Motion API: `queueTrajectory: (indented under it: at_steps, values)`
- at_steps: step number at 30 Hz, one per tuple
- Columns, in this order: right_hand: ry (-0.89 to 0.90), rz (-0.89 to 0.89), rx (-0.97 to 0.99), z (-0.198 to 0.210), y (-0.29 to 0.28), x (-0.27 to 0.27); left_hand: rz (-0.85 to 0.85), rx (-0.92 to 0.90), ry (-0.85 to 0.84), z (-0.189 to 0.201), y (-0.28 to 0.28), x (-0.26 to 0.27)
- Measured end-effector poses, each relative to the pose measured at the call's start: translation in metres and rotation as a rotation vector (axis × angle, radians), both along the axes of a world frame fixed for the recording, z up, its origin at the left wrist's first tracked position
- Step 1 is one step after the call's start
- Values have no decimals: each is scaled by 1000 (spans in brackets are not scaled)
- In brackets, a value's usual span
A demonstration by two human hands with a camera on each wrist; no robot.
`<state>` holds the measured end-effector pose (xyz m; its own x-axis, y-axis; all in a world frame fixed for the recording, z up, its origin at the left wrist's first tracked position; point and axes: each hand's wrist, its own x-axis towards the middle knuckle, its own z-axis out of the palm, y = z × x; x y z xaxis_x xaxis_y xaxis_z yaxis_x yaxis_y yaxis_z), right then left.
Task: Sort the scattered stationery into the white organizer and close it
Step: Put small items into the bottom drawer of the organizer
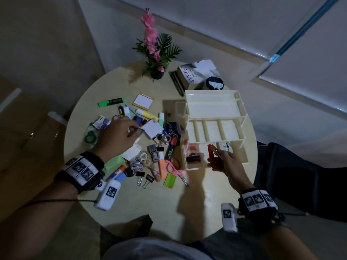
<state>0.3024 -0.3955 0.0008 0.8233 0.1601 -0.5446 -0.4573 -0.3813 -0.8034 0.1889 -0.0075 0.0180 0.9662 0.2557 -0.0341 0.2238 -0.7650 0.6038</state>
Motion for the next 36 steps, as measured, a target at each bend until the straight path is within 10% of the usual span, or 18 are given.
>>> queueTrajectory:
  at_steps: [10, 17, 36]
  values:
    - [-32, 17, -142, -51, -24, 60, -21, -470, 82, 34, -122, -2]
    - [-263, 231, -491, -66, -9, 73, -60, -382, 12, 18, -182, 10]
    - [-480, 342, -519, -76, -39, 77, 6, -201, -126, -10, -259, 32]
